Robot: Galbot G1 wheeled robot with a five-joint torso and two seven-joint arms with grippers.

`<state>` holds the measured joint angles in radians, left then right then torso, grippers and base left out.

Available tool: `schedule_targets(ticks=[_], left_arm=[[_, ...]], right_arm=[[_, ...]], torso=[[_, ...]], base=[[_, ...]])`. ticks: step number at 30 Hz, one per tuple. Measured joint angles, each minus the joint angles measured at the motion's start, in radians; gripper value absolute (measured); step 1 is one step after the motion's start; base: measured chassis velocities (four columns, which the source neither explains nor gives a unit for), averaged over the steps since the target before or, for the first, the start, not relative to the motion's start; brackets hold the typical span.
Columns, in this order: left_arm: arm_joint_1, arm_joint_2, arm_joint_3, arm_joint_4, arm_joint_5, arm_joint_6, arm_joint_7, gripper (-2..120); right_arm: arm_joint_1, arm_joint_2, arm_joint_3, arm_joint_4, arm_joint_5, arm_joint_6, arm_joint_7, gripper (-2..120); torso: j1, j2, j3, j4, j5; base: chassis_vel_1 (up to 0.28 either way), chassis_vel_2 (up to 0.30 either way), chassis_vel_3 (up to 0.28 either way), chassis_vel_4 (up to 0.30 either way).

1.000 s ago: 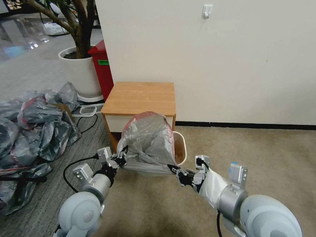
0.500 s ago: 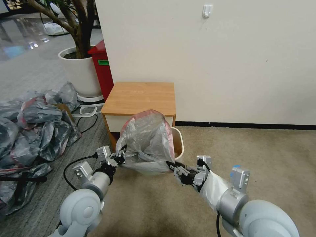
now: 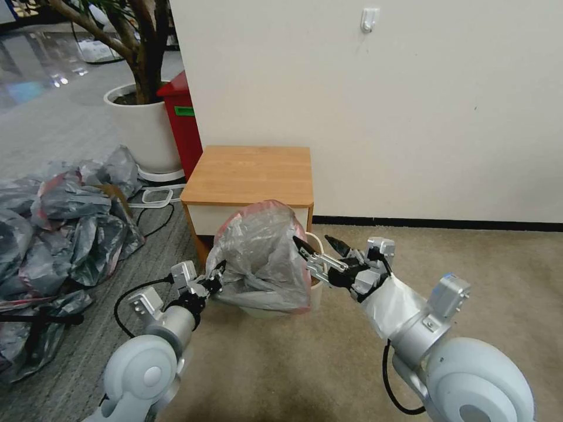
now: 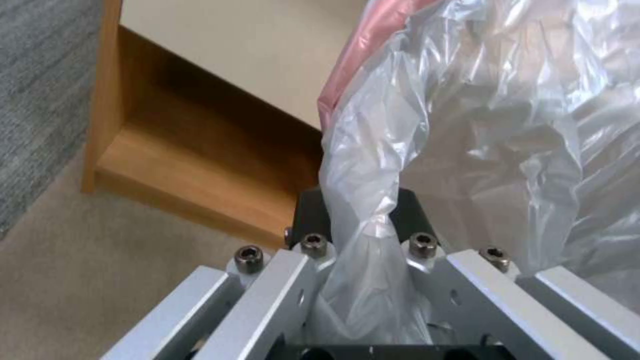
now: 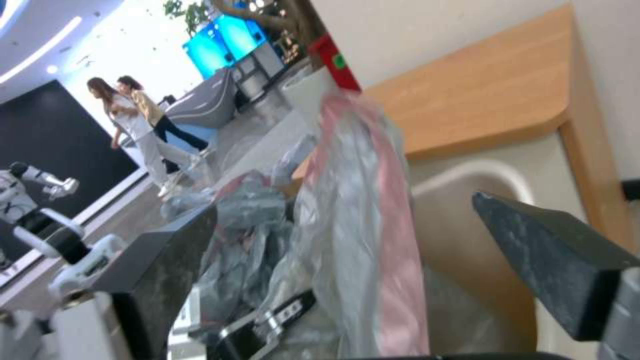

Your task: Pick up the garbage bag from the table and place it over the trash can.

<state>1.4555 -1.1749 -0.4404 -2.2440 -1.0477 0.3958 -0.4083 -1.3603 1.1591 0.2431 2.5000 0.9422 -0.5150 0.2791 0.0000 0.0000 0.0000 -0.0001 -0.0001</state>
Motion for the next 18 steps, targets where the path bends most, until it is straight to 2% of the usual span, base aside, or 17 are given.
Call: schedule_targets(ticks=[18], left_arm=[[0.007,-0.007,0.031,-0.029,0.067,-0.003,0.022,7]], right_arm=[[0.022,0.028,-0.028,-0.04,-0.033,-0.032,0.058,100]], torso=[[0.0,0.0,0.0,0.0,0.0001]], base=[[0.0,0.0,0.0,0.0]])
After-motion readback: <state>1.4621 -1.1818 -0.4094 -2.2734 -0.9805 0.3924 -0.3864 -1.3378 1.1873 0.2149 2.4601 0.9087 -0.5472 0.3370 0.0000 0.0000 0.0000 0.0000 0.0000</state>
